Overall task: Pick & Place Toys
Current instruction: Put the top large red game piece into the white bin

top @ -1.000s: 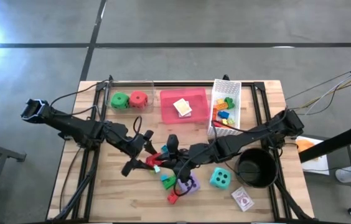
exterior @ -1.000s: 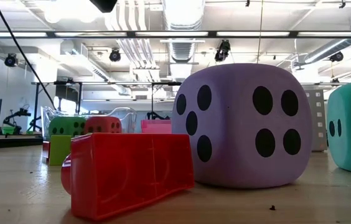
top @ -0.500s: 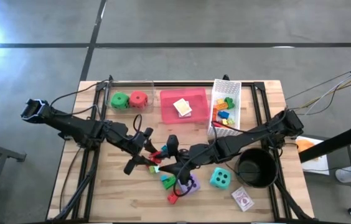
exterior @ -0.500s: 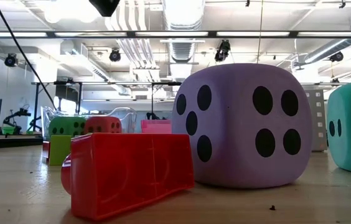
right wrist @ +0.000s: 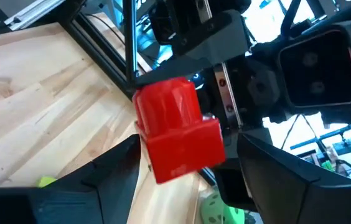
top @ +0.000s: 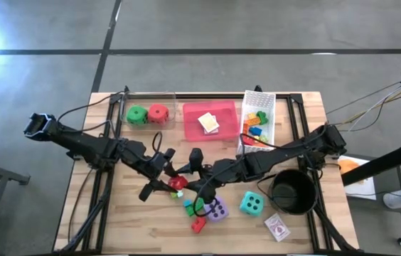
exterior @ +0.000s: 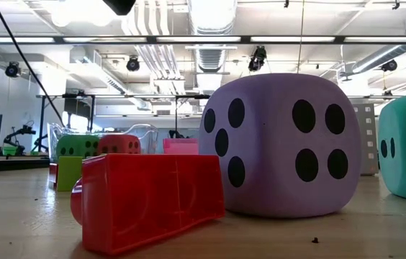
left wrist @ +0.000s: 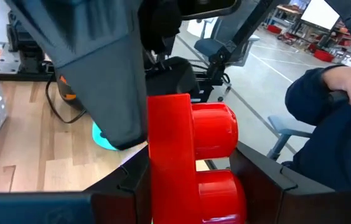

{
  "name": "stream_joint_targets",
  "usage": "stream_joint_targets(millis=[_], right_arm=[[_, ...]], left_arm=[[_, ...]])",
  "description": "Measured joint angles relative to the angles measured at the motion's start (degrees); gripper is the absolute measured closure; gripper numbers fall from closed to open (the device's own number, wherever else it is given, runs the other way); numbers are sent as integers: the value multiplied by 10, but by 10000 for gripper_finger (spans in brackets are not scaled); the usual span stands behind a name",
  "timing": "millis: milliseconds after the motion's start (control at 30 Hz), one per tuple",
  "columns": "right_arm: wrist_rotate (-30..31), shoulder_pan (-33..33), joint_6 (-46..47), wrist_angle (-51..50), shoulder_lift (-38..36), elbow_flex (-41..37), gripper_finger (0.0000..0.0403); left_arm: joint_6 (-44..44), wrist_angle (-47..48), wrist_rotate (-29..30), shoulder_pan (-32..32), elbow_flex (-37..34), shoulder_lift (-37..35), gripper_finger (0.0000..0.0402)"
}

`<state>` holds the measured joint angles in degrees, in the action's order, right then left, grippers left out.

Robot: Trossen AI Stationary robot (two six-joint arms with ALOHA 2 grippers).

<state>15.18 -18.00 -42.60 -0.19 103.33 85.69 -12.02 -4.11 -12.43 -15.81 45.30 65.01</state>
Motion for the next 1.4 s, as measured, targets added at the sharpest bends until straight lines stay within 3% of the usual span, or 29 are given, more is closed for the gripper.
stream_joint_targets(millis=[133, 567, 733, 967, 1400], right_arm=[[0, -1, 1, 0, 0, 0, 150], [-4, -1, -1, -5, 0, 0, 249], [-3, -1, 0, -5, 0, 0, 249], [0, -1, 4, -3, 0, 0, 213], [-3, -1, 2, -7, -1, 0, 210]], left_arm=[[-5, 0, 0, 0, 0, 0, 232], [-35, 9, 11, 0, 0, 0, 232], [-36, 11, 11, 0, 0, 0, 232], [-36, 13, 17, 0, 1, 0, 232], [-43, 17, 19, 0, 0, 0, 232]])
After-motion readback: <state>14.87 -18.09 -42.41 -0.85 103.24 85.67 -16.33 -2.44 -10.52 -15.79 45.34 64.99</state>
